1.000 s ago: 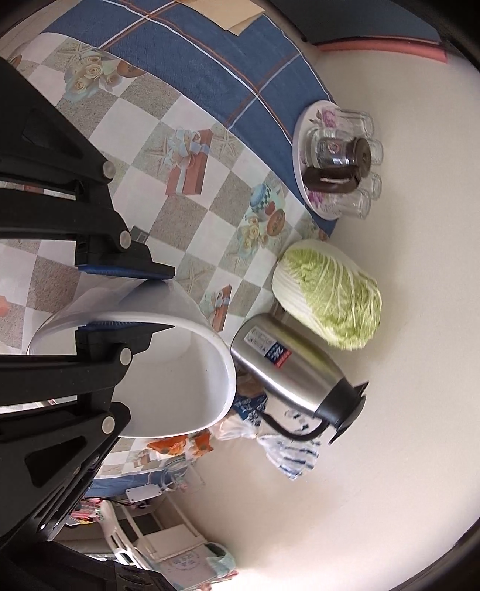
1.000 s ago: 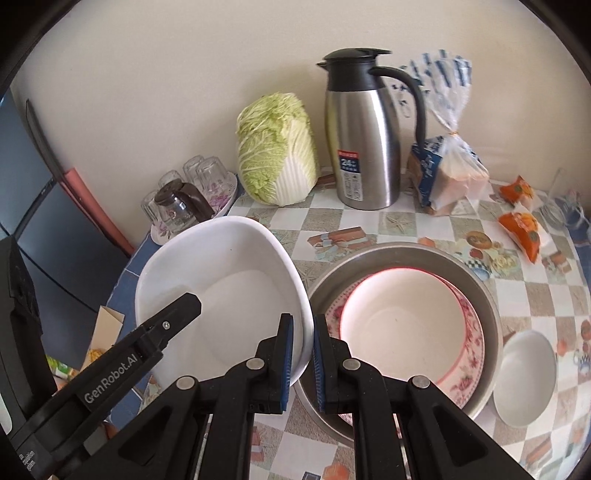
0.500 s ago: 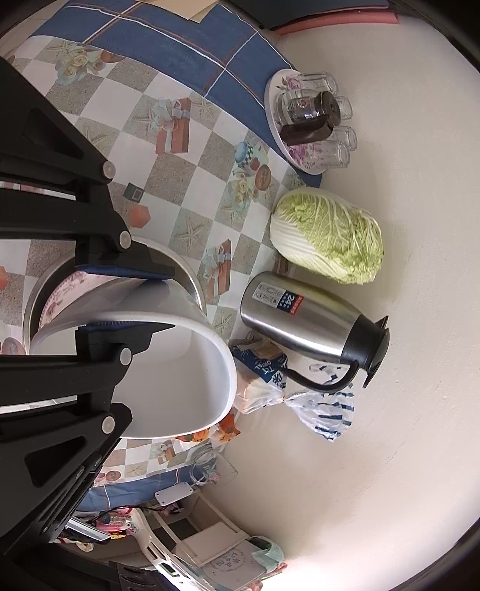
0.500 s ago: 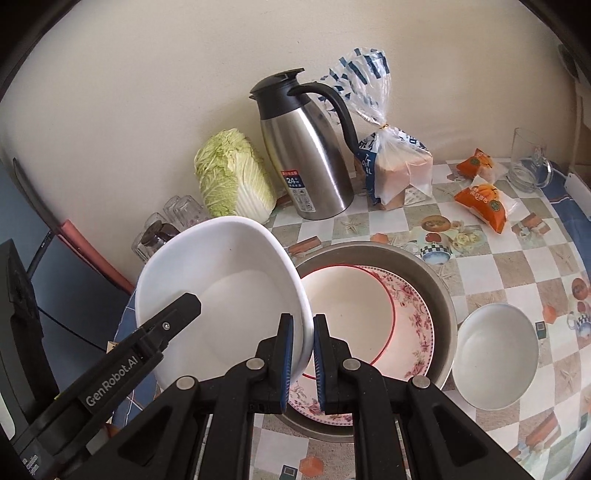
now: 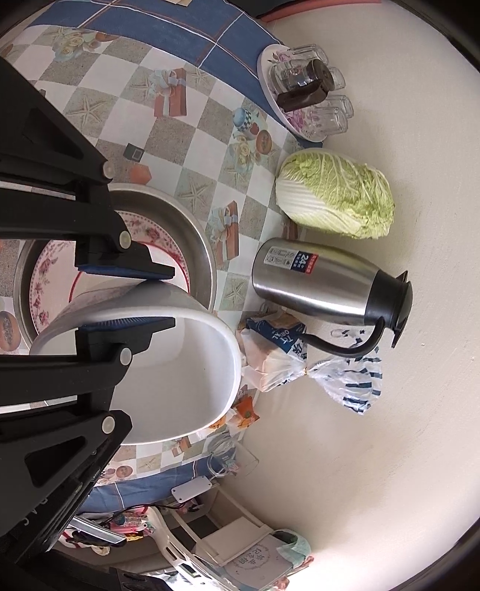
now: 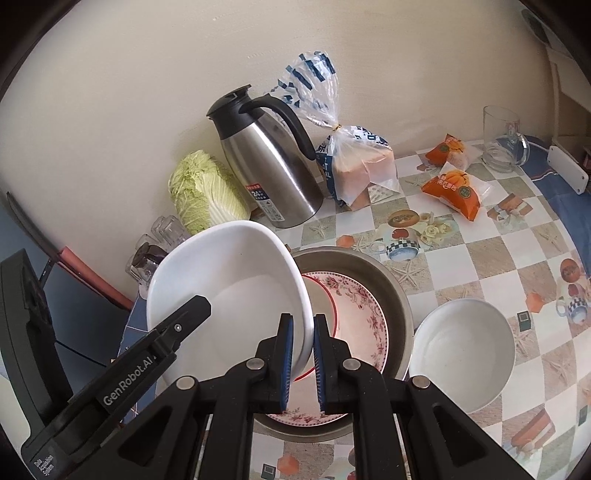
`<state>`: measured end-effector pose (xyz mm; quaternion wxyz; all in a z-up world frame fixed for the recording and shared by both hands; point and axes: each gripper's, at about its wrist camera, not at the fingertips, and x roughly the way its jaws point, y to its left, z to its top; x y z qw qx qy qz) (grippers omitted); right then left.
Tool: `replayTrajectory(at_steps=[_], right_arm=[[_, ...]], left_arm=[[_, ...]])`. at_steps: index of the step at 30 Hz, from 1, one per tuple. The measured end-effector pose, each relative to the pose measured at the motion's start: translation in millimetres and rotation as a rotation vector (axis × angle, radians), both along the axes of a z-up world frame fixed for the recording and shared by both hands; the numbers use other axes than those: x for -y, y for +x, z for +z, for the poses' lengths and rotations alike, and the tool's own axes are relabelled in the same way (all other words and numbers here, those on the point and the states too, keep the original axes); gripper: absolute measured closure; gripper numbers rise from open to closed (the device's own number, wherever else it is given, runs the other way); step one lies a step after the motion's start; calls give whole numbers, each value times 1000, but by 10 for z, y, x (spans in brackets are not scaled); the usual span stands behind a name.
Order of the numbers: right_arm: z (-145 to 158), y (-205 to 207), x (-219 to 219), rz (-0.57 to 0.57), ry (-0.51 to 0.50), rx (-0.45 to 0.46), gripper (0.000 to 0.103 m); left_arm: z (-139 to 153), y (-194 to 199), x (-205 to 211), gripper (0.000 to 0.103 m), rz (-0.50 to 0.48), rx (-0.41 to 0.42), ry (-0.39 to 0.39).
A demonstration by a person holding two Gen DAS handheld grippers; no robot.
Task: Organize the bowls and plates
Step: 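Lower the white square bowl into the steel basin with both tools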
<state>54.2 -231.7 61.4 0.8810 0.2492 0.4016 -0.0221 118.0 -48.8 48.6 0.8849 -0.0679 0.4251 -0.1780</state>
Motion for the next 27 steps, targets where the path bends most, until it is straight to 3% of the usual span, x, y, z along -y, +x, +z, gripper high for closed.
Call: replayTrajectory(at_steps=[27], right_arm=[[-270,166,93,1,71,-34,91]], left_arm=[[-260,209,28,83,20,-47,53]])
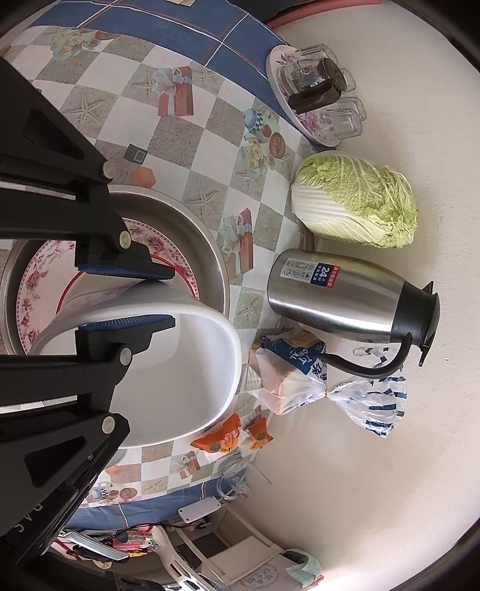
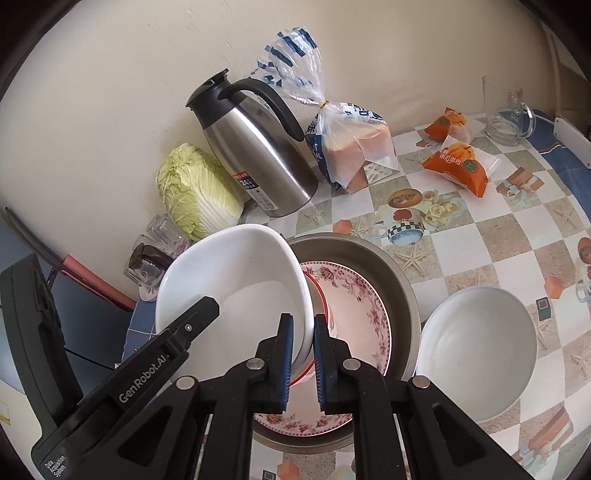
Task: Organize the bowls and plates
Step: 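Lower the white square bowl into the steel basin with both tools, then open both tools to release the white square bowl in the basin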
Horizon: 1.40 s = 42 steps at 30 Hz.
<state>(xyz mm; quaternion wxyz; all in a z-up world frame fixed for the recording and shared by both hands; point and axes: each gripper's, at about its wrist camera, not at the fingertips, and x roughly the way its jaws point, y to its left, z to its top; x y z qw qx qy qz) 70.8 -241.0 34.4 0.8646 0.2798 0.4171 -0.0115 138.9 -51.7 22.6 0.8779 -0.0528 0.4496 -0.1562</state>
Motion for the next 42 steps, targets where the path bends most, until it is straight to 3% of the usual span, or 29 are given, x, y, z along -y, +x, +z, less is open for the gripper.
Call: replayTrajectory(at_steps=[18,42], right_arm=[[-109,62,44,-16,18,-20,91],[-162,121,15,-10,23,-41,90]], left_arm=[[-124,38,80,83,-10,-29,67],[-173,81,76,83,-8,-58,88]])
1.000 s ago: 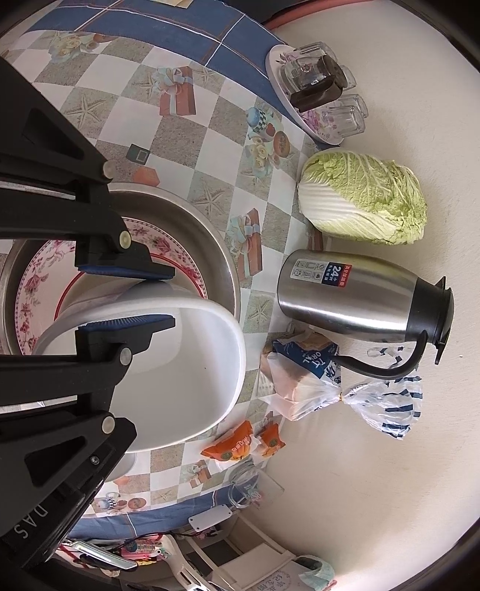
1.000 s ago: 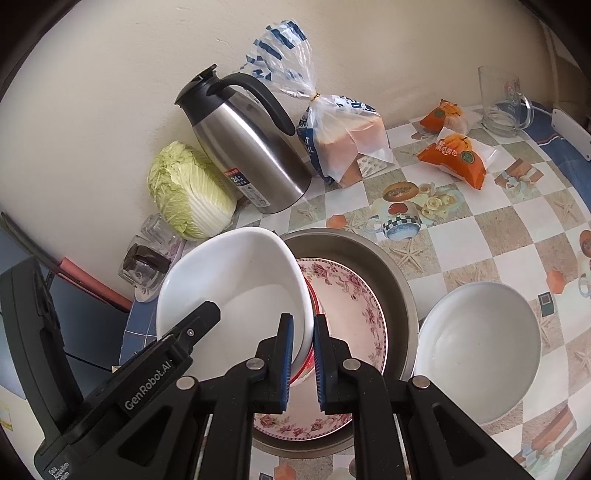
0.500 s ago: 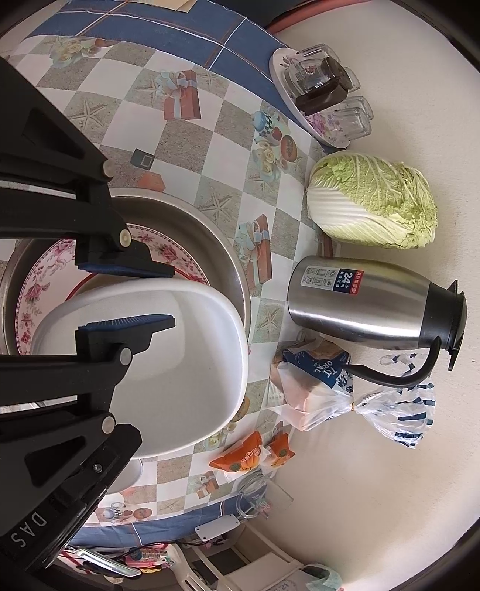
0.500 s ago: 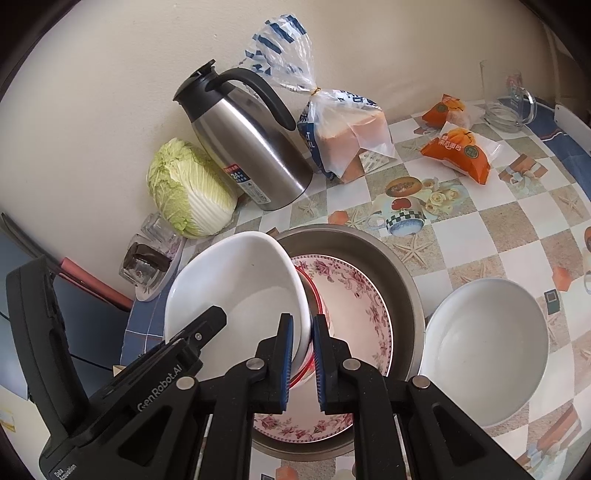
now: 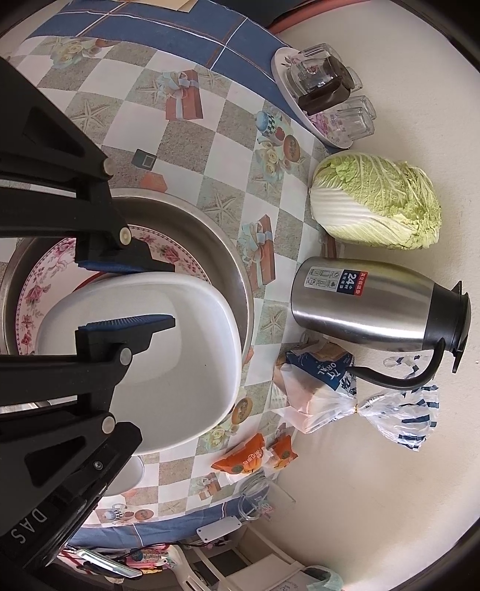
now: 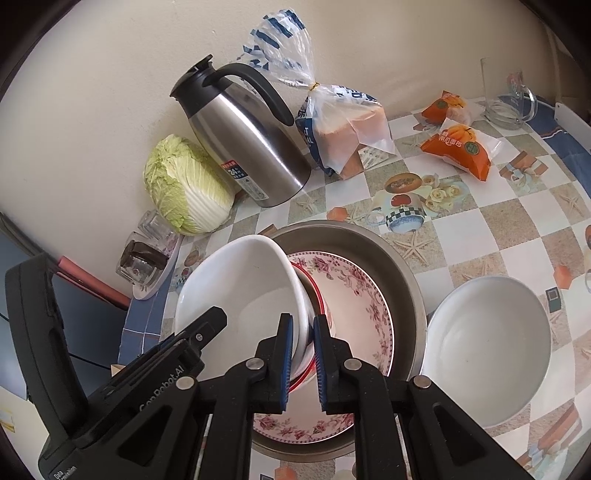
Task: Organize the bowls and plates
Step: 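Open both tools to release the white square bowl in the basin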
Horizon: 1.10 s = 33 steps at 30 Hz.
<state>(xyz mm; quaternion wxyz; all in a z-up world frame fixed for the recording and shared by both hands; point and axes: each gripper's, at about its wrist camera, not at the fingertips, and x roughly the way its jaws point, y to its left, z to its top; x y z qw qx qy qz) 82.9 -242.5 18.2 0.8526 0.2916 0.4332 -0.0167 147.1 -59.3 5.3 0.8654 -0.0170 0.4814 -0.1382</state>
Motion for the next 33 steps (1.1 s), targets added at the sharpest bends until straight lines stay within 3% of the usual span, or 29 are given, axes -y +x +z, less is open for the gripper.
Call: replayTrajectory(at_steps=[23,29,30,33], right_arm=[[-57,17,51,-2,36,5,90],[96,-29,80,-10,-9,31,90],[119,-38,90,-11,-11,35,89],[172,-64,110,-17,-32,37,88]], left_arm=[[120,-16,-4,81,5,24,19],[256,-69,-43,79,13,48,22],[275,-74,-53,78,17,51,22],[328,-87,-88,58,34,59,24]])
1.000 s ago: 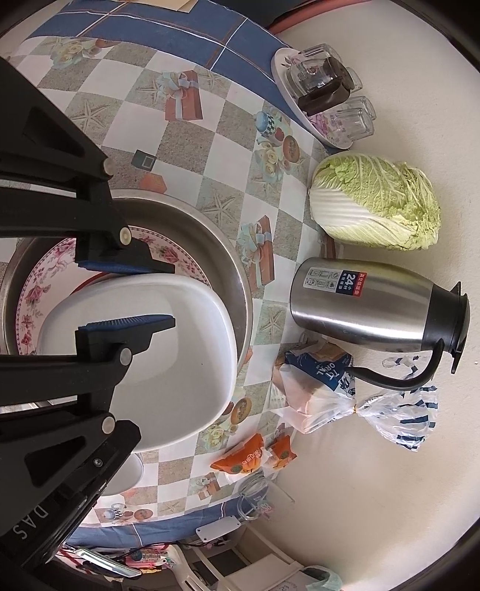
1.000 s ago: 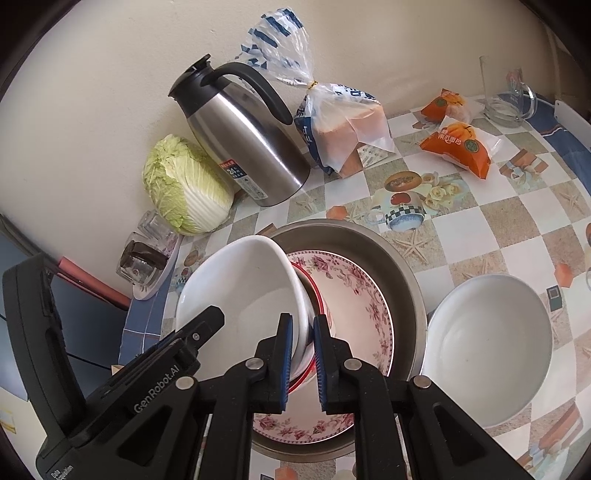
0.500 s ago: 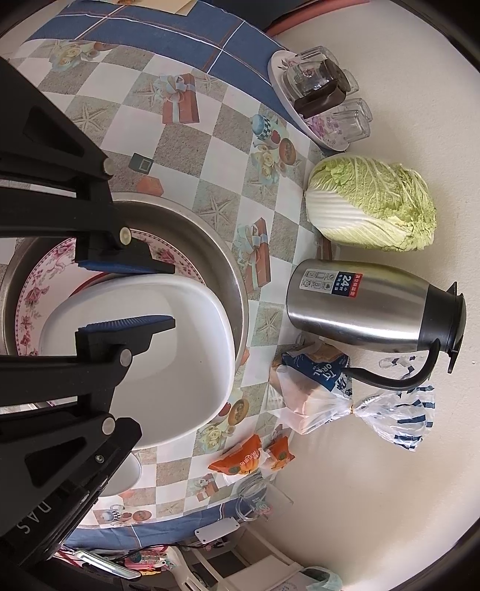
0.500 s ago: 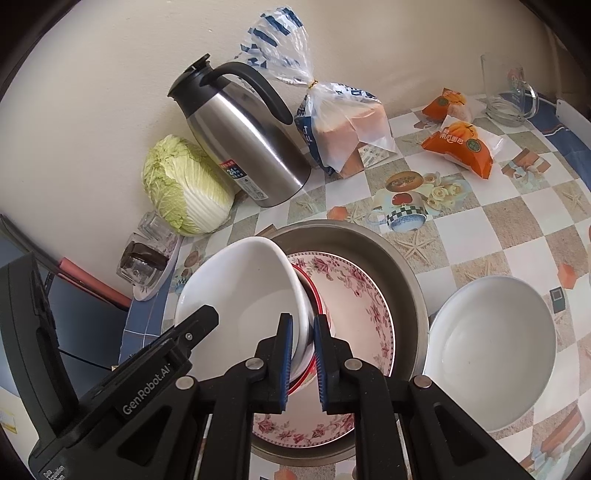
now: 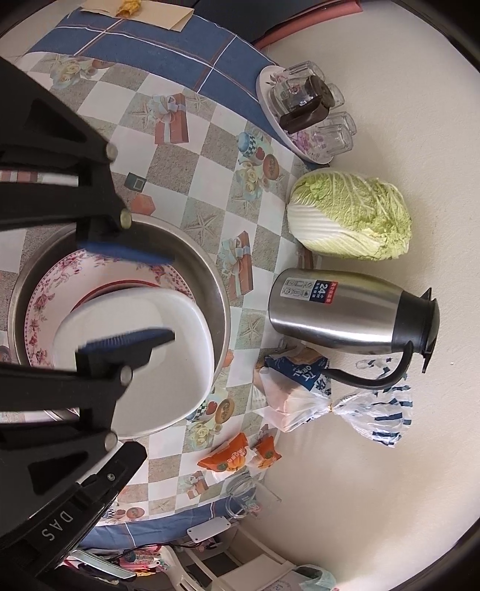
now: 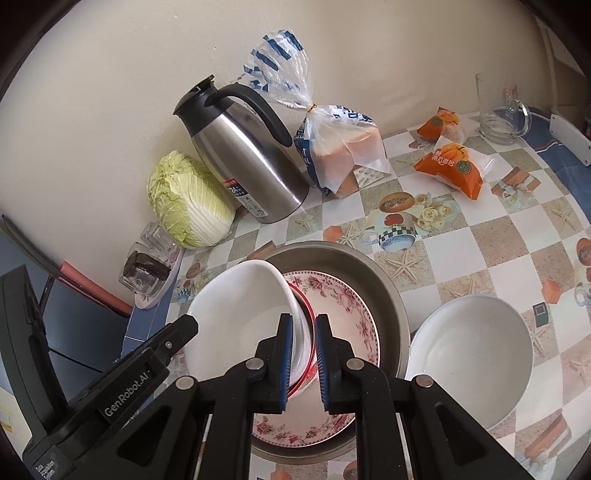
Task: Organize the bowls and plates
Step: 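Open both tools to release the white square bowl in the basin, then move both open tools to the rim of the plain white bowl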
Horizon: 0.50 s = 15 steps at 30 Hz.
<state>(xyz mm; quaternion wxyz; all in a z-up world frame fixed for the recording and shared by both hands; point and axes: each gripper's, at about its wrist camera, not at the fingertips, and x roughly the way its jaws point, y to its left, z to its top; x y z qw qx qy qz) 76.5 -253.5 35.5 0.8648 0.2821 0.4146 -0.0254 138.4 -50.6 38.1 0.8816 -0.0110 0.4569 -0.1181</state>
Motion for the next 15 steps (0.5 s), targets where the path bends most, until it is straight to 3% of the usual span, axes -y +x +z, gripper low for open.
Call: replayTrajectory(at_steps=[3,5,7,9,11,15], right_arm=[[17,-11,17,-14,-22,-6,88],[4,-7,27,-19,-32,-19,88],[-10,1,24,-24,-58,-40,88],[-27,10,22,-26,-83,-61,79],[-37,12,16,-29,-104,-74,60],[-45,13,10,-28,-126,-81,50]], left_arm=[[24,3,-39,49,17,-2,3],[20,7,-59,36,31,-4,14],[14,5,-79,33,46,0,26],[-7,7,-107,32,59,-6,31],[-28,7,-132,25,71,-10,32],[-79,-12,-168,20,90,-13,43]])
